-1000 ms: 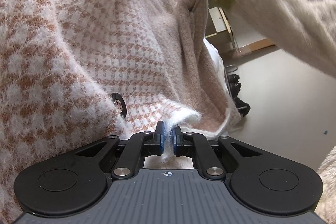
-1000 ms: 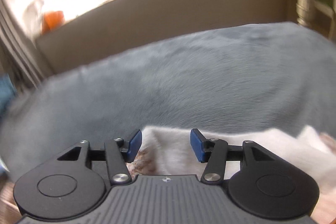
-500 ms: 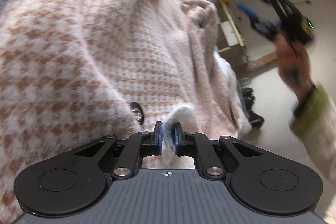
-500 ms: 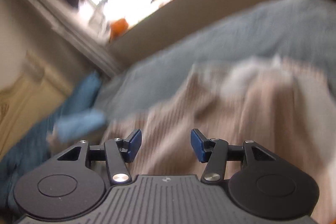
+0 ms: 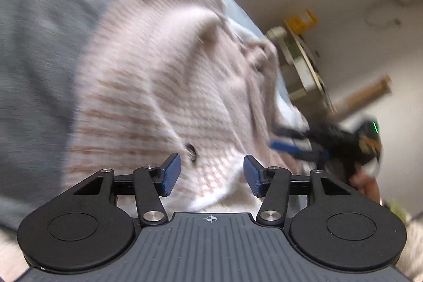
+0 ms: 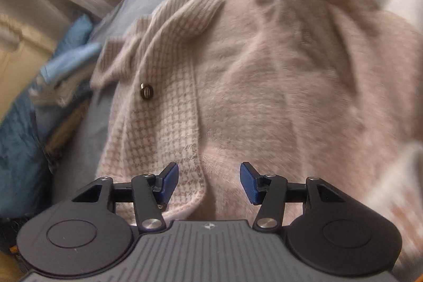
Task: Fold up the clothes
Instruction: 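Release the cardigan hem with the left gripper and lift away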
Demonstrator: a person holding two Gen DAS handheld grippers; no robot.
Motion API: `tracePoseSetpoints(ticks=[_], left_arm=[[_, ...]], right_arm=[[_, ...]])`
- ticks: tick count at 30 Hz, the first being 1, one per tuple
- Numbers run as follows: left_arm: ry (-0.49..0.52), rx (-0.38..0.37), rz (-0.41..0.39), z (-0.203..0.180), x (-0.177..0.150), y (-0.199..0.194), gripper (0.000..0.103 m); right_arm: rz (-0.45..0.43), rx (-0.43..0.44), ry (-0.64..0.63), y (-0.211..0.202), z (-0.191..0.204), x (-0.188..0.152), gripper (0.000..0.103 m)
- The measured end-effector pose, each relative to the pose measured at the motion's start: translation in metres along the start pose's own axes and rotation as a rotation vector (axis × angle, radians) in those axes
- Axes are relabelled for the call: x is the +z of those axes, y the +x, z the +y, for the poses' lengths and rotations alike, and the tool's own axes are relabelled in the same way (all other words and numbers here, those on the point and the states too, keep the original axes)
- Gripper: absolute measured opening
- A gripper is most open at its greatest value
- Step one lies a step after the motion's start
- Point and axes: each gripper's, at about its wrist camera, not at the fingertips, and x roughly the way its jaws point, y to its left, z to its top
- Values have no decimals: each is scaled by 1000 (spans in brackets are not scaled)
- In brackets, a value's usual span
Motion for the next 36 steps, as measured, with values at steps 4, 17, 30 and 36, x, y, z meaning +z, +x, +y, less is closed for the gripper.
tracePoseSetpoints(ticks=[4,17,30,36], left_arm=[[-149,94,-115,27,12,-30,55],[-240,210,-8,63,26,-23,58],[-140,251,-241,65,112,-32,58],[-67,343,-229,84,148,0,58]], right_arm=[[-62,79,147,-35,-27,-23,55],[-110,175,675,-42,-113,-134,61],[-202,14,113,-9,13,-8,66],[-66,-269,-4,78,36,36,63]])
